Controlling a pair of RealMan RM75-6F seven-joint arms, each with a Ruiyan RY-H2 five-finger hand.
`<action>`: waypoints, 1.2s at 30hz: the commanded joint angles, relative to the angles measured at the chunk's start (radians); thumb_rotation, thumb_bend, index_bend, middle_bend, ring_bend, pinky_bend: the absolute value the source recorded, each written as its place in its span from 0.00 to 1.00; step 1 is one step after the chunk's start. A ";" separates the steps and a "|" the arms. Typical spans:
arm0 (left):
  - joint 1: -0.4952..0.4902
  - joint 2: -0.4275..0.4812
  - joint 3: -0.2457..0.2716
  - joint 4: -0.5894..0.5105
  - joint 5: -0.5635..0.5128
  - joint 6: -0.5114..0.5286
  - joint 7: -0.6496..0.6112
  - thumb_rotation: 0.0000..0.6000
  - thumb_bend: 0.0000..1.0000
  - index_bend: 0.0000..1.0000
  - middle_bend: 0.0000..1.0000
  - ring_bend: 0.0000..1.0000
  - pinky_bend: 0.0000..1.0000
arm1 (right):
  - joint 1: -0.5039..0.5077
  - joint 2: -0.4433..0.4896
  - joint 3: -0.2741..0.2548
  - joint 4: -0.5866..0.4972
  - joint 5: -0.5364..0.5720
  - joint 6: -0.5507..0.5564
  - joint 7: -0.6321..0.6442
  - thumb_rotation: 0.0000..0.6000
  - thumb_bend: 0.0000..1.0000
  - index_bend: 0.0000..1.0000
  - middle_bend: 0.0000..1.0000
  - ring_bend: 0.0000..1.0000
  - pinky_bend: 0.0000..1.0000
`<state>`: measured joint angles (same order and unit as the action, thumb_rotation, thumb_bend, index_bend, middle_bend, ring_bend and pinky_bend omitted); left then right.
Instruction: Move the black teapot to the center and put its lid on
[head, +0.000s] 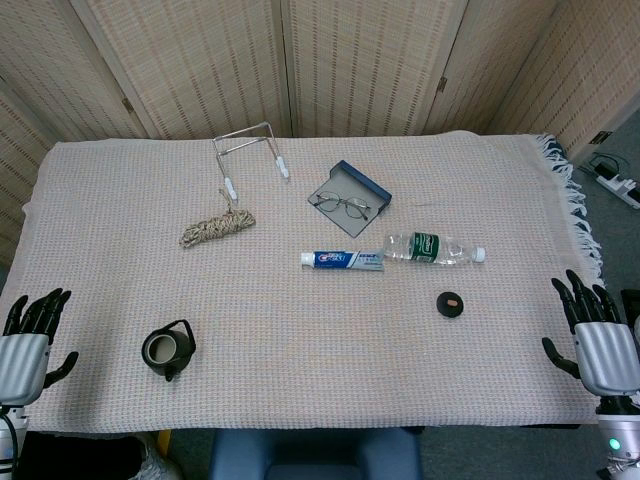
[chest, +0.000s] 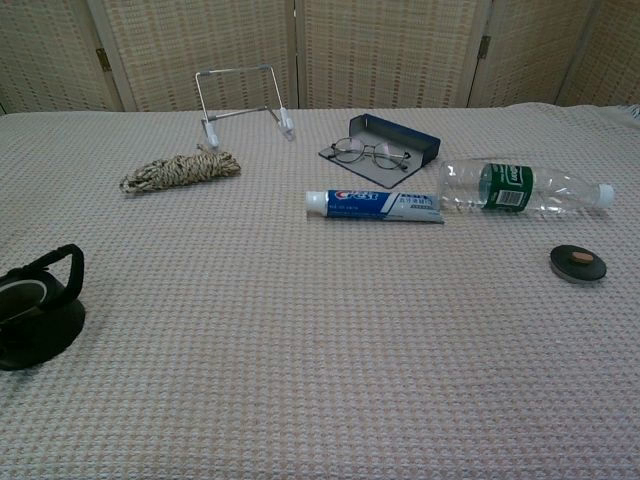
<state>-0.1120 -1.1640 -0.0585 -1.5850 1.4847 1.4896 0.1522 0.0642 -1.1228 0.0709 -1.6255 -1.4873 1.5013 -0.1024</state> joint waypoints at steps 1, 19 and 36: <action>-0.003 -0.002 -0.001 0.003 0.000 -0.003 0.000 1.00 0.24 0.00 0.03 0.09 0.00 | -0.004 0.001 -0.001 -0.002 -0.002 0.006 0.001 1.00 0.32 0.00 0.00 0.13 0.08; -0.083 -0.015 0.005 0.077 0.108 -0.052 -0.112 1.00 0.25 0.00 0.07 0.13 0.02 | -0.020 0.014 -0.005 -0.001 -0.037 0.045 0.026 1.00 0.32 0.00 0.00 0.13 0.08; -0.248 -0.063 0.030 0.144 0.226 -0.200 -0.106 1.00 0.25 0.06 0.11 0.17 0.05 | -0.037 0.027 -0.007 0.014 -0.058 0.078 0.069 1.00 0.32 0.00 0.00 0.14 0.08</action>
<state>-0.3498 -1.2216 -0.0334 -1.4440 1.7062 1.3006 0.0395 0.0270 -1.0958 0.0640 -1.6128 -1.5450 1.5789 -0.0345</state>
